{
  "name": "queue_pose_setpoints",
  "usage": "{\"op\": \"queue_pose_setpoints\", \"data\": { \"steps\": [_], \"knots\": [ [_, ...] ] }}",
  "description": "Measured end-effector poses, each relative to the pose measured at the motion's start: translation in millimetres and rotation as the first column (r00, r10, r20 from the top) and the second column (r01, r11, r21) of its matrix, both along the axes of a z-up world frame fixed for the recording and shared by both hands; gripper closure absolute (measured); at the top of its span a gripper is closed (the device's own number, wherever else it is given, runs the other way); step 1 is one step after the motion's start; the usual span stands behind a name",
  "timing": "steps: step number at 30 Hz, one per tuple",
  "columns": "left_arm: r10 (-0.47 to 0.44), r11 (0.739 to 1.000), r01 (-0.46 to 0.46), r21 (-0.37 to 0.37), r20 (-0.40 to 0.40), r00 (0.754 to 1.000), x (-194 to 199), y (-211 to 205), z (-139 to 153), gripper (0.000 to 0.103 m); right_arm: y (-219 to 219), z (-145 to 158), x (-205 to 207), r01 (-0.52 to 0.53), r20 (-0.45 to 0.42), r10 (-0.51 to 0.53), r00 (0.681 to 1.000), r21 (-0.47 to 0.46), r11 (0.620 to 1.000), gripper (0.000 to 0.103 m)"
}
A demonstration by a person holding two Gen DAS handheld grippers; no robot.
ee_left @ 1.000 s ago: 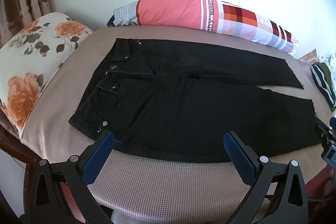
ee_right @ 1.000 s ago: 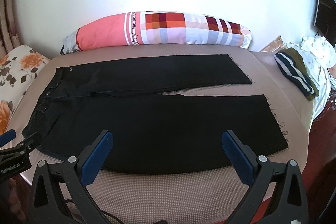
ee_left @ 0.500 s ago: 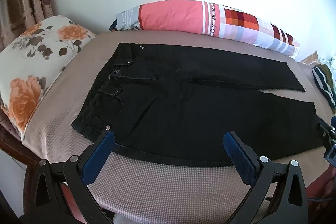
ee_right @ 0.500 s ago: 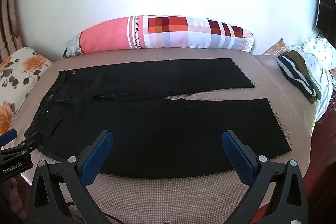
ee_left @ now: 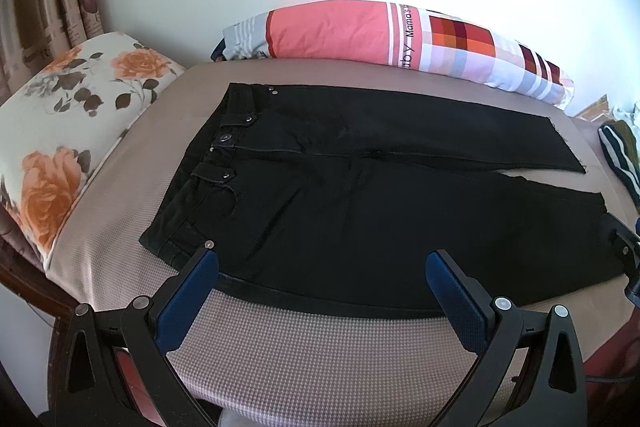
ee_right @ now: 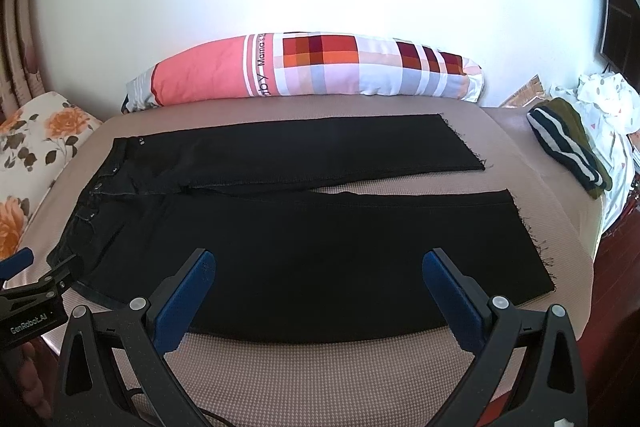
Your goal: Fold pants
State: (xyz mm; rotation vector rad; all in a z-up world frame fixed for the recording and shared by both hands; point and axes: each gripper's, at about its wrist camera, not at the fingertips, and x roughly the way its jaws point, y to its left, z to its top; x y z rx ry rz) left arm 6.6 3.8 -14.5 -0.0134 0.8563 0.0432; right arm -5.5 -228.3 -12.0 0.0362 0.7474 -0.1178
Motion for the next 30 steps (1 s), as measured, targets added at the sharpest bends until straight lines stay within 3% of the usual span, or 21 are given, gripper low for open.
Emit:
{"op": "queue_pose_setpoints", "data": {
  "steps": [20,25,30],
  "knots": [
    [0.003,1.000,-0.003,0.013,-0.010,1.000,6.5,3.1,-1.9,0.000,0.5,-0.5,3.4,-0.005,0.006,0.005,1.000,0.019,1.000,0.000],
    [0.011,1.000,-0.011,-0.015,-0.030,0.999,24.8,14.7,0.9,0.000,-6.0,1.8,10.9,-0.035,0.014,0.034,0.999,0.101,0.994,0.000],
    [0.044,0.993,-0.048,-0.106,-0.039,0.998,59.3,52.1,13.5,0.000,-16.6,12.4,24.2,-0.076,0.058,0.065,0.996,0.203,0.976,0.000]
  ]
}}
